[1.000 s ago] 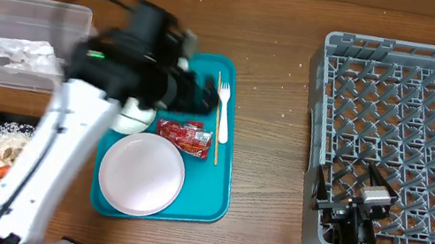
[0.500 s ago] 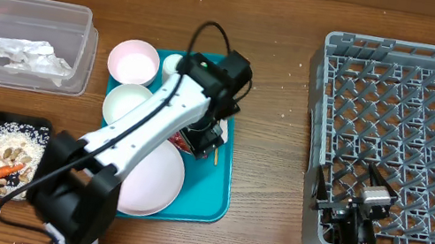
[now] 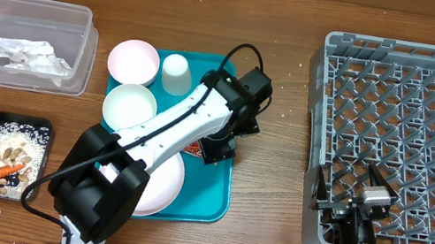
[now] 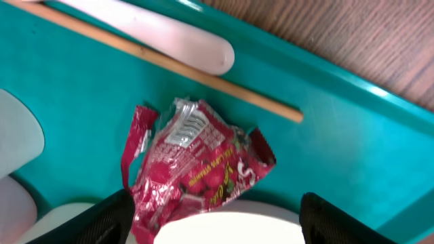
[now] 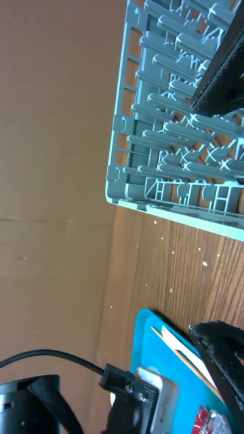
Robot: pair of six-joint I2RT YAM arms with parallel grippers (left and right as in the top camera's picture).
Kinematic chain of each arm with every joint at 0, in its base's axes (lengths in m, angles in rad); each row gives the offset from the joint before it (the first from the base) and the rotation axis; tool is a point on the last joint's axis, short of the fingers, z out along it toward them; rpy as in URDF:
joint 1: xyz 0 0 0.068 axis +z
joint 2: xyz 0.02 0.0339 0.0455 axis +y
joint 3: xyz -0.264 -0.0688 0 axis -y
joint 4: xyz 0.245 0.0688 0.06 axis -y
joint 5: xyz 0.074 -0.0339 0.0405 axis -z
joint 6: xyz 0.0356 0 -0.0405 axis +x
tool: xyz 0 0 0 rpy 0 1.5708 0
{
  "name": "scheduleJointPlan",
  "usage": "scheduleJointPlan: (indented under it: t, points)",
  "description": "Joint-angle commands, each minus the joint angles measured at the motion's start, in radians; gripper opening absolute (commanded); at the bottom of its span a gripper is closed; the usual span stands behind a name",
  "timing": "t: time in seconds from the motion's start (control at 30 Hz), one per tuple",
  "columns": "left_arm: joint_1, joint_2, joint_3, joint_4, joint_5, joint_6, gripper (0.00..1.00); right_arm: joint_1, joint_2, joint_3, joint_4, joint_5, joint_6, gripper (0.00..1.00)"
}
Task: Sort waste into correct bins and load items into the dishwasher
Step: 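Grasp the red snack wrapper on the teal tray with the left gripper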
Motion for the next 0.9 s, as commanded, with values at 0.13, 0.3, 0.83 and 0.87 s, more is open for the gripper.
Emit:
scheduleJointPlan:
  t: [0.13, 0.3, 0.83, 0.87]
  points:
    - [-0.01, 0.019, -0.134, 0.112, -0.051, 0.018, 0.79, -0.006, -0.008, -0.01, 0.005, 0.006, 0.007, 1.0]
    - [-0.011, 0.019, -0.212, 0.195, -0.052, 0.019, 0.79, -0.006, -0.008, -0.01, 0.005, 0.006, 0.007, 1.0]
    - [-0.013, 0.019, -0.227, 0.248, -0.159, -0.008, 0.28, -0.006, -0.008, -0.01, 0.005, 0.006, 0.007, 1.0]
    - [-0.013, 0.019, -0.216, 0.247, -0.159, -0.023, 0.21, -0.006, -0.008, -0.01, 0.005, 0.006, 0.007, 1.0]
